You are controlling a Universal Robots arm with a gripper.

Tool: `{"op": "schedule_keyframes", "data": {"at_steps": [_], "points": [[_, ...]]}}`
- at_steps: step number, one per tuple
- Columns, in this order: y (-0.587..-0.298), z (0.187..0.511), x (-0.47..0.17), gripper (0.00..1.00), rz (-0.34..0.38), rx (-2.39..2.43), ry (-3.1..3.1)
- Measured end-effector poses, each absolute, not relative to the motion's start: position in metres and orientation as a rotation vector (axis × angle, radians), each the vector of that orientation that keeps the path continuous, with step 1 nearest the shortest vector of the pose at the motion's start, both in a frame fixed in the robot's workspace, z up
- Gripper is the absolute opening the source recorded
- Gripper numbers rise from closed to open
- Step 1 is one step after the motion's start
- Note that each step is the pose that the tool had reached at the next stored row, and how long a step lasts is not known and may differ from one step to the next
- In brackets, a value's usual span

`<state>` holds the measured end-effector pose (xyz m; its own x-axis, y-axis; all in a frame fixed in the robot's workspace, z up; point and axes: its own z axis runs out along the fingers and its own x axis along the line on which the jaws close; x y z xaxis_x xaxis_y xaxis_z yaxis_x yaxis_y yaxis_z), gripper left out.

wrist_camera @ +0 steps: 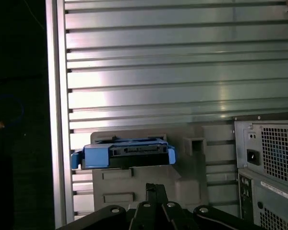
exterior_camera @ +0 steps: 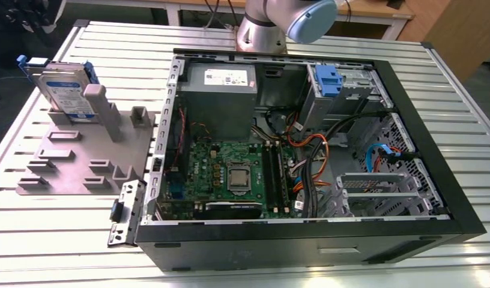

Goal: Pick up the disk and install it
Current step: 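Reach for the disk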

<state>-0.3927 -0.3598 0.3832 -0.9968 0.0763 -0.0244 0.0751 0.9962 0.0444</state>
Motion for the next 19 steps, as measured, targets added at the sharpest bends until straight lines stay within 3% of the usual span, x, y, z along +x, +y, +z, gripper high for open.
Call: {"op": "schedule_keyframes", "data": {"at_steps": [19], "points": [[-0.3598,0.3833,-0.3951,0.11,0.068,0.118,3.113]]}}
